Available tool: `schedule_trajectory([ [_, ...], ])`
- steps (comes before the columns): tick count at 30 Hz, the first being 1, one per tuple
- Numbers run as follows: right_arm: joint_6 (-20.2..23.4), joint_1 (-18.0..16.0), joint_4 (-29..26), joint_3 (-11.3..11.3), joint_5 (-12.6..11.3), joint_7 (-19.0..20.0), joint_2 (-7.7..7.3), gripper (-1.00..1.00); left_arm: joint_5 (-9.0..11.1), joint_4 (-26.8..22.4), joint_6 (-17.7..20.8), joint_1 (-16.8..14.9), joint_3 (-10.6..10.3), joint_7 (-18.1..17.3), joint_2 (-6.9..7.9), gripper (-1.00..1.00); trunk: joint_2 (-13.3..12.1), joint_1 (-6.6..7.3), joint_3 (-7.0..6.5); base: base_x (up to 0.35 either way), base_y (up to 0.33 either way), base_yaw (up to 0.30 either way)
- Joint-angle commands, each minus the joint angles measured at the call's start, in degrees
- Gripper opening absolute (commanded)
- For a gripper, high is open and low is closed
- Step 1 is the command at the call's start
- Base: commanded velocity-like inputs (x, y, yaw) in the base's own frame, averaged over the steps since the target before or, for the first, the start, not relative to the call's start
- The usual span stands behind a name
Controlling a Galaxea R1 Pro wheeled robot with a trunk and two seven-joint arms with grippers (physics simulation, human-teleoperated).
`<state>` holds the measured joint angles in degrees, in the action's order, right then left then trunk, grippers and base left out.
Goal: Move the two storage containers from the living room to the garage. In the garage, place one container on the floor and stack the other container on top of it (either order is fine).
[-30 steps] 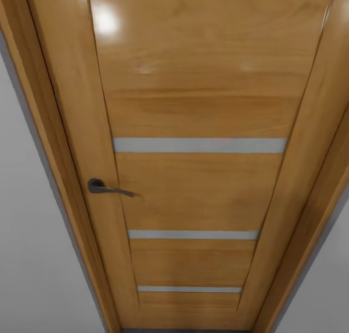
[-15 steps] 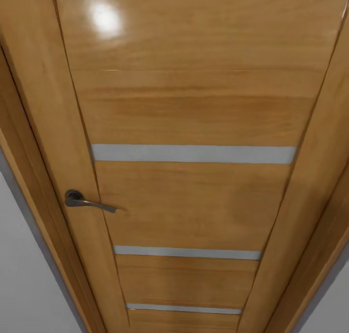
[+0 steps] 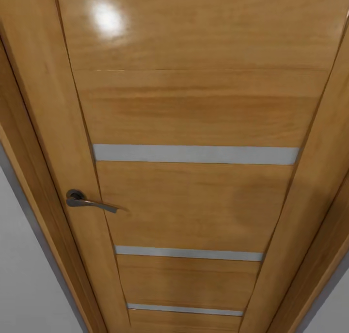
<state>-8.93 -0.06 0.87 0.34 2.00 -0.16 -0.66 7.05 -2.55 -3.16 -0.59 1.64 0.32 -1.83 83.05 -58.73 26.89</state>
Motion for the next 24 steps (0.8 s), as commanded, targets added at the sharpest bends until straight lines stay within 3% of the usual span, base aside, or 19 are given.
schedule_trajectory([
  [1,-0.3,0.0,0.1,0.0,0.2,0.0,-0.02,1.0,0.4,0.0,-0.2,0.0,0.1,0.0,-0.02,1.0,0.0,0.0,0.04,0.0,0.0,0.0],
  [14,-0.3,0.0,0.1,0.1,0.3,0.1,-0.05,1.0,0.4,0.0,-0.2,0.0,0.1,0.0,-0.02,1.0,0.0,0.0,0.04,0.0,0.0,0.0],
  [24,-0.3,0.0,0.1,0.1,0.3,0.1,-0.13,1.0,0.5,0.0,-0.2,0.0,0.1,0.0,-0.02,1.0,0.0,0.0,0.04,0.0,-0.096,0.0],
])
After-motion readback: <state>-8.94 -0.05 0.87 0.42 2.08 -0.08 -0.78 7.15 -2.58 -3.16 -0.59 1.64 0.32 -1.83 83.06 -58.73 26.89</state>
